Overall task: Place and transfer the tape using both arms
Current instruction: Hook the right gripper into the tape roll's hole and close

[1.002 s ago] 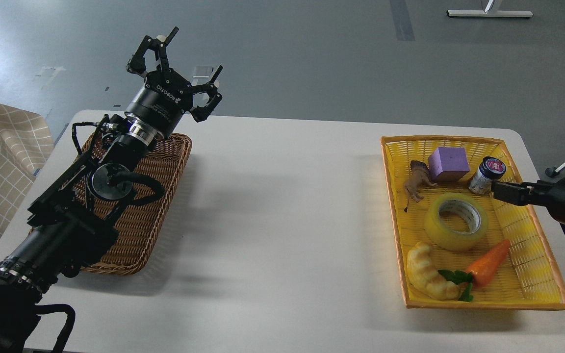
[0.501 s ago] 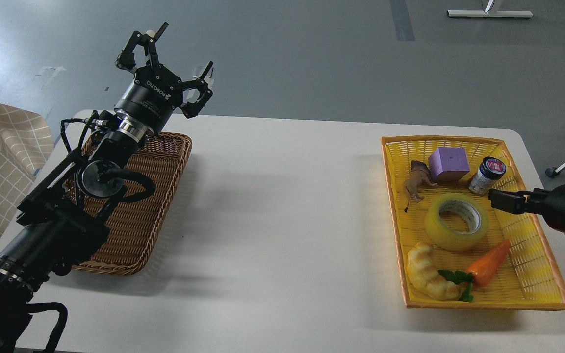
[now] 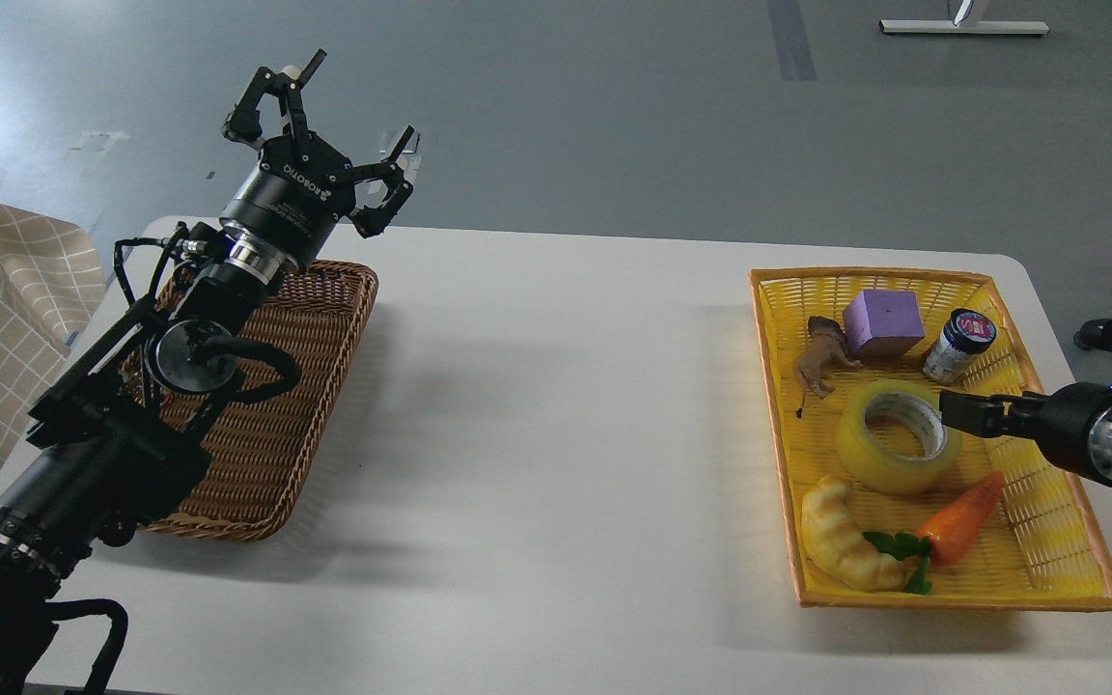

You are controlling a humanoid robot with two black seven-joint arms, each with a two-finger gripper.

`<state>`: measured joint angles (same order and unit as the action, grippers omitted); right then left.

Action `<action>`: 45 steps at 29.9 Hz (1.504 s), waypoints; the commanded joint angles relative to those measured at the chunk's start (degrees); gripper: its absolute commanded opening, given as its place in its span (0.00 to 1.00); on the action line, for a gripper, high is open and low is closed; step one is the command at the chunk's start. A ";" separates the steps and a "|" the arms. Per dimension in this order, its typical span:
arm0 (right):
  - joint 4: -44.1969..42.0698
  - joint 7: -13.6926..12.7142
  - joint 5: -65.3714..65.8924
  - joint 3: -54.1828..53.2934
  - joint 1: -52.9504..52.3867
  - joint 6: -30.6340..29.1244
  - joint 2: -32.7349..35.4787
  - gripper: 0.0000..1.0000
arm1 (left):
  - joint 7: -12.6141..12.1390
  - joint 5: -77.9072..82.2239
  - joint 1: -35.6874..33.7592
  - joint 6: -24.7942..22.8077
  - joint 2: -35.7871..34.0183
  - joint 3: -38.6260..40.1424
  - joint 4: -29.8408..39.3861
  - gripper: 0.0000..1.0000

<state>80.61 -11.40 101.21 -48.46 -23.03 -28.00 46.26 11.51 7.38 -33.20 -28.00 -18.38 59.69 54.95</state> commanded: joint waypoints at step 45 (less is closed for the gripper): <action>-4.94 -0.28 1.10 3.11 -2.45 0.00 -5.39 0.00 | 0.00 -0.09 0.33 0.00 0.63 -0.10 -0.02 0.98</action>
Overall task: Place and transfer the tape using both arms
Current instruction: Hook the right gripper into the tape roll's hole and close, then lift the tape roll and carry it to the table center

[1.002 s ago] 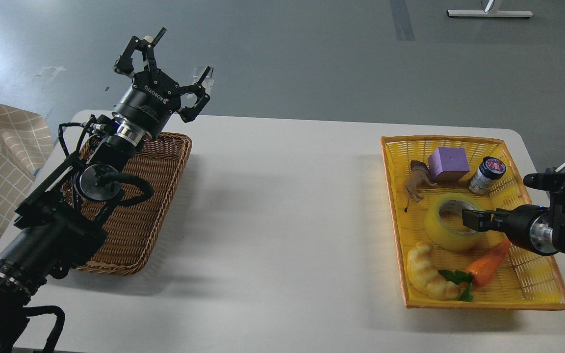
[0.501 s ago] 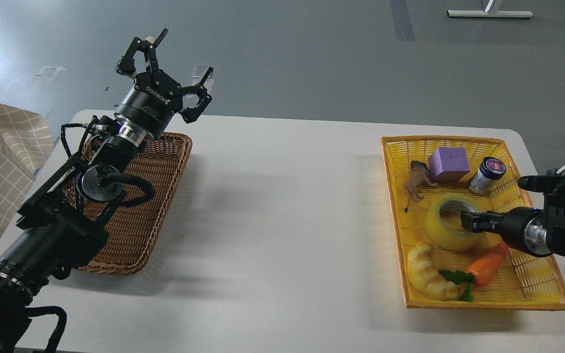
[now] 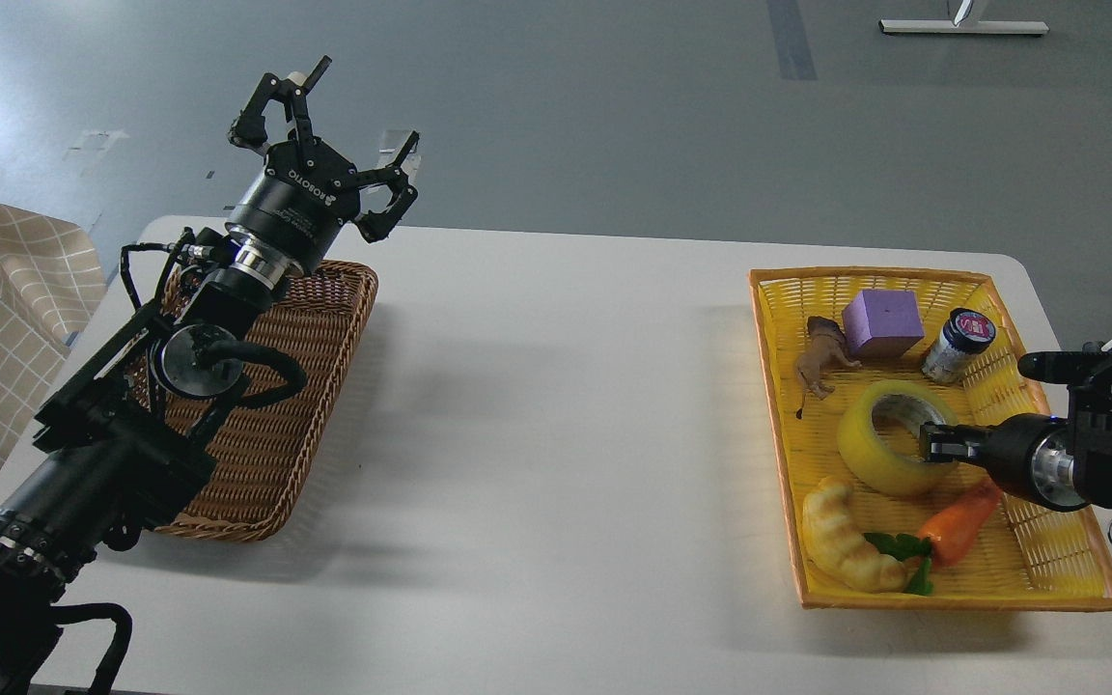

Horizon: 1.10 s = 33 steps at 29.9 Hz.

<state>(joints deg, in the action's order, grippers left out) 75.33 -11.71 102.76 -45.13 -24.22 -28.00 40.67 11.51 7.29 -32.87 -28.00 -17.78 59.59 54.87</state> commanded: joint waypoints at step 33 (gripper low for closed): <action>4.75 0.81 -2.57 10.41 -31.05 0.00 -11.40 0.00 | 0.09 0.00 -0.09 0.00 -0.15 0.97 0.24 0.98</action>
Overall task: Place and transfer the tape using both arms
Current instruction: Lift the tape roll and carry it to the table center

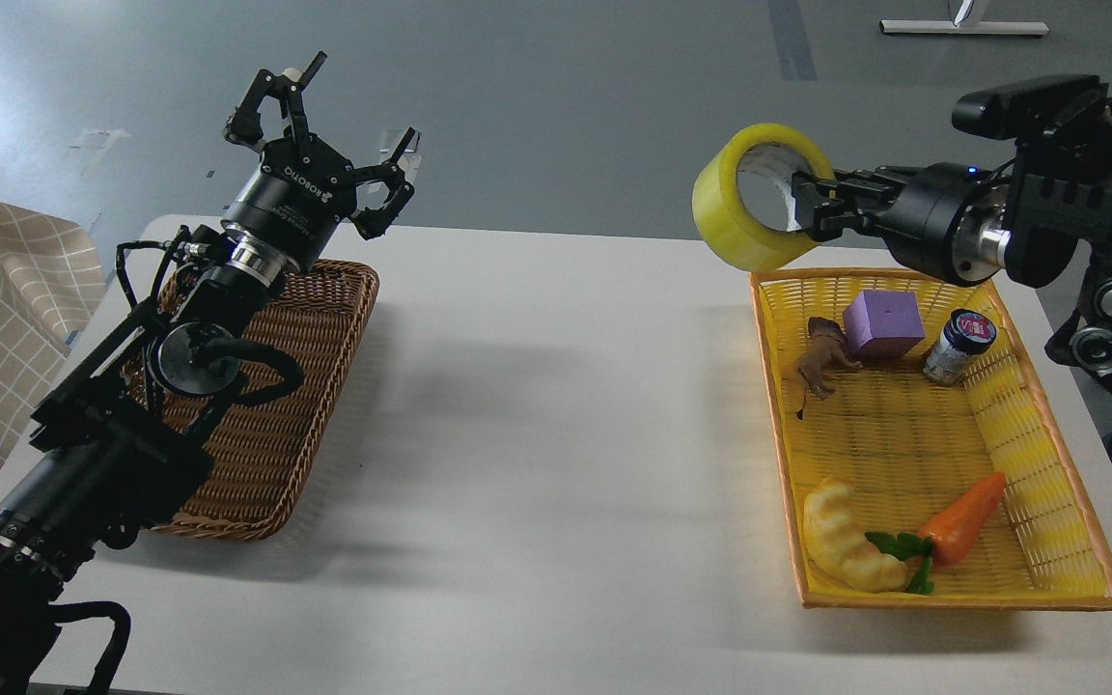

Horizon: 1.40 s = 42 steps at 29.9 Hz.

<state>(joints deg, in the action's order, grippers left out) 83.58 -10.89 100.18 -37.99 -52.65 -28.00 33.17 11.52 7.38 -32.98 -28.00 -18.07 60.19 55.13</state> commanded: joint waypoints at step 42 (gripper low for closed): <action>-29.60 -0.01 0.19 22.17 -3.43 0.00 -31.93 0.00 | 0.09 -0.08 0.11 0.00 0.93 0.90 0.07 0.98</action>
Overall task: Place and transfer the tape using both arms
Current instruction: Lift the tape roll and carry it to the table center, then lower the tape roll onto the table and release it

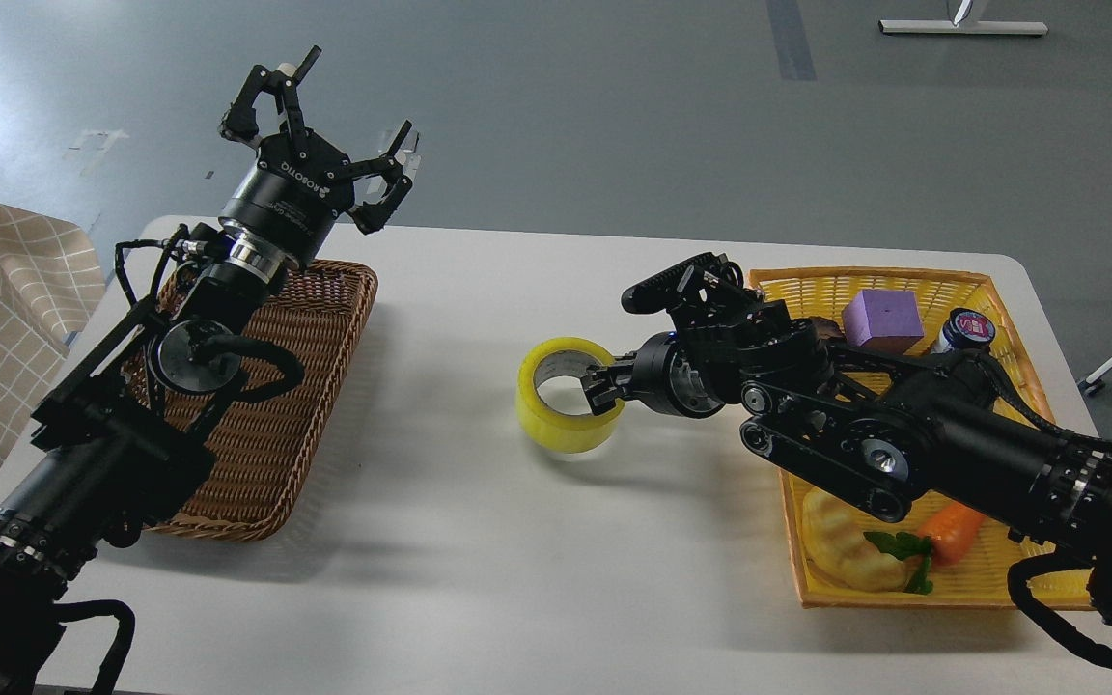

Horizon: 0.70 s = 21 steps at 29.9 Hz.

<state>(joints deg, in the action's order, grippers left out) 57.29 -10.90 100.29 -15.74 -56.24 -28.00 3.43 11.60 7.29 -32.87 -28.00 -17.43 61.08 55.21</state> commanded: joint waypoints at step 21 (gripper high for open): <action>-6.41 0.00 0.08 -1.23 0.17 0.00 -3.43 0.61 | 0.00 0.00 0.00 0.00 0.38 0.09 -0.01 0.98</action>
<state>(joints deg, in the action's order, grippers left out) 51.21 -10.90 100.48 -16.51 -56.07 -28.00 0.00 11.60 7.29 -32.87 -28.00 -17.05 61.08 55.19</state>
